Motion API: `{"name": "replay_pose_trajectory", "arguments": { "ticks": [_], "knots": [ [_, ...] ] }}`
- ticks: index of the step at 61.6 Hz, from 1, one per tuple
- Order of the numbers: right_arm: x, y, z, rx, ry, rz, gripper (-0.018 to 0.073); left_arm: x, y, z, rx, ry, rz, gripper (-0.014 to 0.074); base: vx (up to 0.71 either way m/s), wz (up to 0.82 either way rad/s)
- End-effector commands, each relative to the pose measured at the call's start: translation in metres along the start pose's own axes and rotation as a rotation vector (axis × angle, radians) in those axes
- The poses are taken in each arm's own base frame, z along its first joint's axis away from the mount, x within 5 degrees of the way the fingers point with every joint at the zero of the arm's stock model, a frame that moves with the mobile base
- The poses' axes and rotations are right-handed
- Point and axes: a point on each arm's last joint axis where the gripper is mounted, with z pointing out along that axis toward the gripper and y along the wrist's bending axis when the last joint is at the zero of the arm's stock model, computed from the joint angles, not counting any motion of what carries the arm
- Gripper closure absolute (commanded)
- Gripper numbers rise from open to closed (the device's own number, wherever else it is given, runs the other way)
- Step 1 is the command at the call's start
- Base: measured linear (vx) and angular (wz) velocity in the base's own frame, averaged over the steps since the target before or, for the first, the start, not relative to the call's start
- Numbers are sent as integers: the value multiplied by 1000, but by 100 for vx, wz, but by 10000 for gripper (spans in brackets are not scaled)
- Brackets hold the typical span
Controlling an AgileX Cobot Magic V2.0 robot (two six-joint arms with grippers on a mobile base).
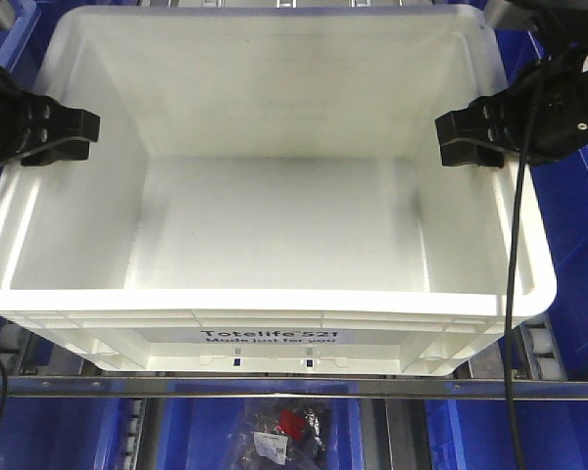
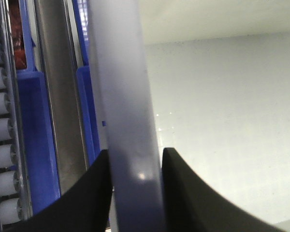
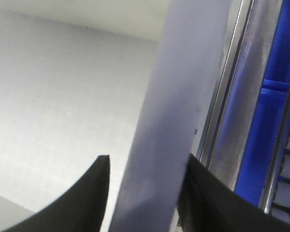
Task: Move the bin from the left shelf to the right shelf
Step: 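Lift the tote and pull it toward the robot with both grippers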
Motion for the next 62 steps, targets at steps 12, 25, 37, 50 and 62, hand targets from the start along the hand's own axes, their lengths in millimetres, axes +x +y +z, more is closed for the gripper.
{"name": "replay_pose_trajectory", "arguments": {
  "ticks": [12,25,37,50,62],
  "knots": [
    [-9,5,-35,14,-161,-38,564,-7,-12,-49,37,-199,59,604,0,0],
    [-8,5,-35,13,-148,-38,564,-6,-12,-50,37,-202,60,604,0,0],
    [-9,5,-35,14,-155,-39,564,-9,-12,-50,37,-227,59,604,0,0],
    [-8,5,-35,13,-151,-39,564,-9,-12,-50,36,-229,59,604,0,0],
    [-8,5,-35,13,-148,-39,564,-9,-12,-50,36,-229,59,604,0,0]
  ]
}}
